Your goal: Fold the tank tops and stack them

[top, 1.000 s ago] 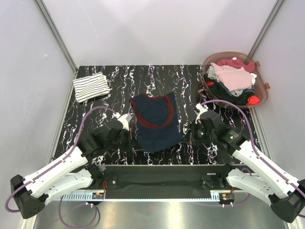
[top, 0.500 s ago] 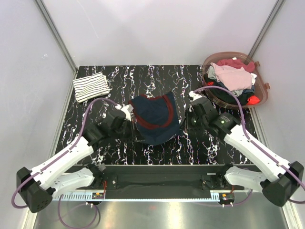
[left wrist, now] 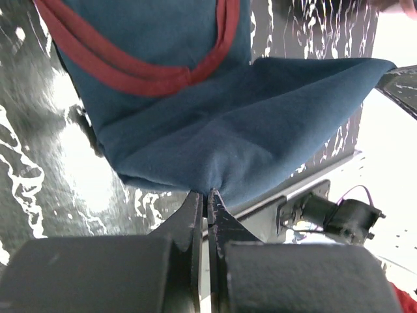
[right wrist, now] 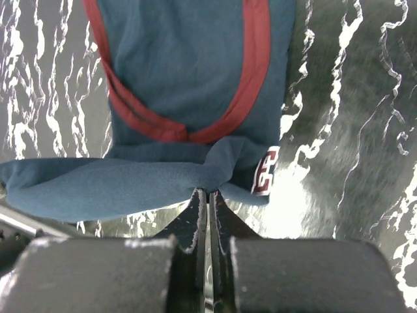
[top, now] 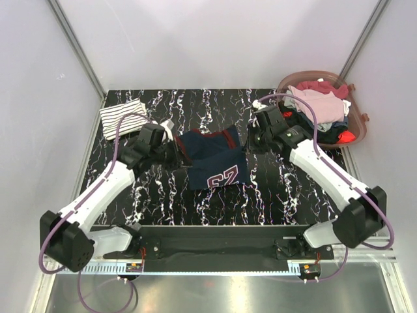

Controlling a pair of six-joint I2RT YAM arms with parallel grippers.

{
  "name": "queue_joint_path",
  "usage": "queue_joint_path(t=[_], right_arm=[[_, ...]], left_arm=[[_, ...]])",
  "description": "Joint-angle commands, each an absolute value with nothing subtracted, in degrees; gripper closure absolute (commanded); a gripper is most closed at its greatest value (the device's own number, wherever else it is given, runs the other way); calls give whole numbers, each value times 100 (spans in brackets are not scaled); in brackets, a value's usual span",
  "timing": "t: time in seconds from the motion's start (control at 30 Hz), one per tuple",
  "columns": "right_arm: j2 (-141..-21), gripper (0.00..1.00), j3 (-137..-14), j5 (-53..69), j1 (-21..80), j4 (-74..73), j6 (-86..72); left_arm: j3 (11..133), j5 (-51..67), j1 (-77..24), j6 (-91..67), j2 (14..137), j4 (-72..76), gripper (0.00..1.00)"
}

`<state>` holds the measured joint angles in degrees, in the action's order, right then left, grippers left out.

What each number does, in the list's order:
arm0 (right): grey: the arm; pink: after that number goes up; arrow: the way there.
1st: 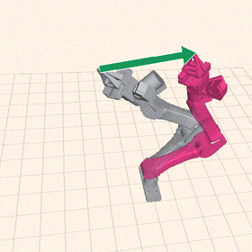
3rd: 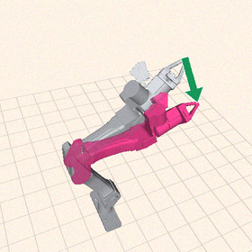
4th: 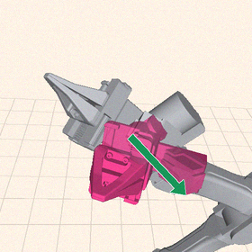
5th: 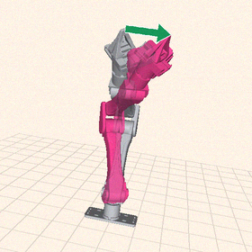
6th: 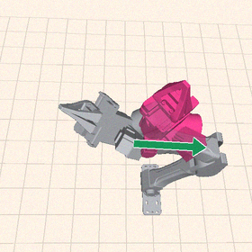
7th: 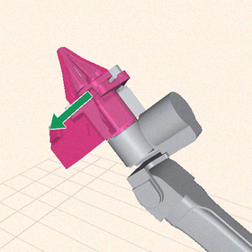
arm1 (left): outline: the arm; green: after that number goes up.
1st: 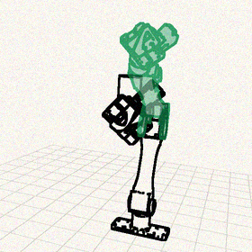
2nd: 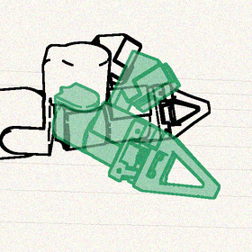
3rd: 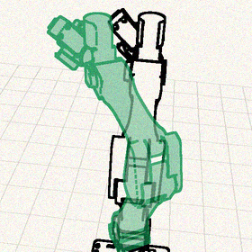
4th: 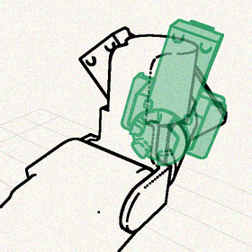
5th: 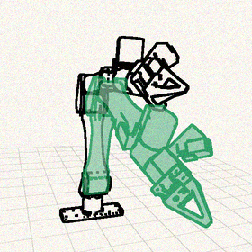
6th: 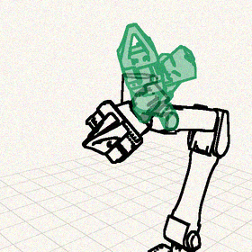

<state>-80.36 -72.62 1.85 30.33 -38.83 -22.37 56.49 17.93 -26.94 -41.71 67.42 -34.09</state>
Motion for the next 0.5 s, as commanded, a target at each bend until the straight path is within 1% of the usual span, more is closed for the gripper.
queue_joint_path(t=[0.0,0.1,0.47], right_arm=[[-8305,100,-7699,491,2716,-3498,-1978],[-8770,100,-8041,624,2576,-3524,-1846],[-9983,100,-9262,835,2373,-3463,-1784]], left_arm=[[6117,2030,-2532,-3824,7117,-3243,100],[6441,2153,-2277,-3718,7486,-3217,100],[6987,2399,-1723,-3577,8604,-2980,100]])
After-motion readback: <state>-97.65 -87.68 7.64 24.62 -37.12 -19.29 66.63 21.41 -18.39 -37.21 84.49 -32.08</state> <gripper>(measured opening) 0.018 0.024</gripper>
